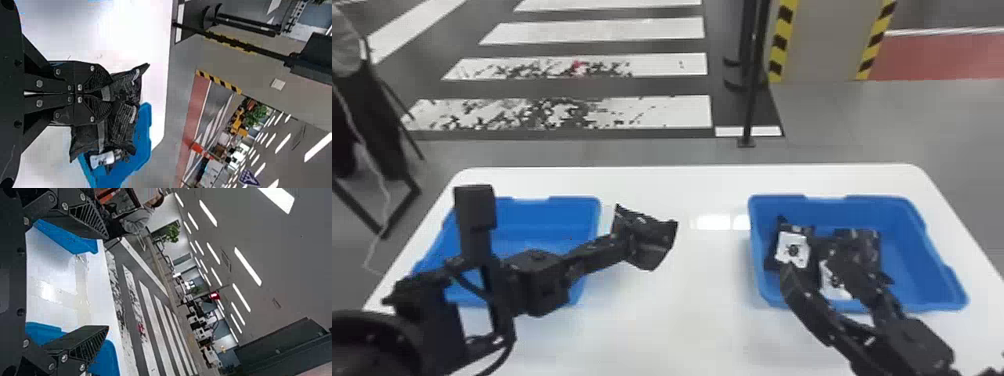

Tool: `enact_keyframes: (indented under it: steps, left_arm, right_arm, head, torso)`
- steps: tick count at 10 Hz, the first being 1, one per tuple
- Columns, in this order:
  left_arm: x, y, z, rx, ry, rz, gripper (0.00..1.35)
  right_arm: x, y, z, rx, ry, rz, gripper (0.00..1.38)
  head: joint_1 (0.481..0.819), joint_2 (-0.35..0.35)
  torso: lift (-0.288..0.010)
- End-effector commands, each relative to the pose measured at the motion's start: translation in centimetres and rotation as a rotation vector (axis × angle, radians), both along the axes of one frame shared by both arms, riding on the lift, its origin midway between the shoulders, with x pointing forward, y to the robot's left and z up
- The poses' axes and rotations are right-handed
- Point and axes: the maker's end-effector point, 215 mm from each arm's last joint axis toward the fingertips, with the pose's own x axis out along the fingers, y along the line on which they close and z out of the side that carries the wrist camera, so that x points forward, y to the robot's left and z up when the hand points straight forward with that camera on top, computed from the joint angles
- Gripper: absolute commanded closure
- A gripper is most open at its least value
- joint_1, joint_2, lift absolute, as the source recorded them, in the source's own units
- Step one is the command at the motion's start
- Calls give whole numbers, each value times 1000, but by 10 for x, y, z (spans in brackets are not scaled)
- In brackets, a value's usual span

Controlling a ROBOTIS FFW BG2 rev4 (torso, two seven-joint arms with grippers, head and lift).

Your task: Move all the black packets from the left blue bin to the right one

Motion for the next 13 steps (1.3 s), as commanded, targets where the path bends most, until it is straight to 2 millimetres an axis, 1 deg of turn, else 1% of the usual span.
enact_keyframes:
  steps: [1,2,3,5,7,8,9,10,11,12,13]
  left_arm:
    - [-6,-30,5,-33,4,-65,1205]
    - [-11,-46,6,-46,10,-102,1205]
    - [-14,-60,10,-58,9,-135,1205]
    - [-22,-84,13,-85,21,-192,1205]
    - [-31,-101,9,-108,44,-235,1205]
    - [-33,-106,10,-116,47,-247,1207]
    - [-36,-113,12,-127,47,-263,1207]
    - [-35,-113,14,-127,42,-262,1205]
    - [-36,-112,13,-129,44,-261,1205]
    - [-35,-111,14,-132,41,-259,1207]
    - [-34,-112,17,-143,36,-259,1205]
  right_arm:
    - [5,18,5,14,11,64,225]
    - [3,42,10,53,21,131,223]
    - [1,59,13,77,24,180,223]
    - [5,78,21,108,13,234,225]
    - [5,88,27,132,6,258,245]
    - [5,93,28,143,8,270,372]
    - [5,97,24,167,23,278,685]
    - [6,97,23,170,26,277,906]
    - [6,96,19,177,36,275,1182]
    - [6,96,16,185,44,275,1274]
    - [6,96,16,183,43,276,1276]
  head:
    - [695,48]
    - [695,41]
    - [695,37]
    - [695,47]
    - [695,41]
    - [695,34]
    - [695,29]
    - [695,28]
    - [695,26]
    - [695,25]
    - [695,26]
  torso:
    - [-138]
    - [-138]
    - [-138]
    - [-138]
    - [-138]
    - [-138]
    - [-138]
    - [-138]
    - [-138]
    - [-138]
    - [-138]
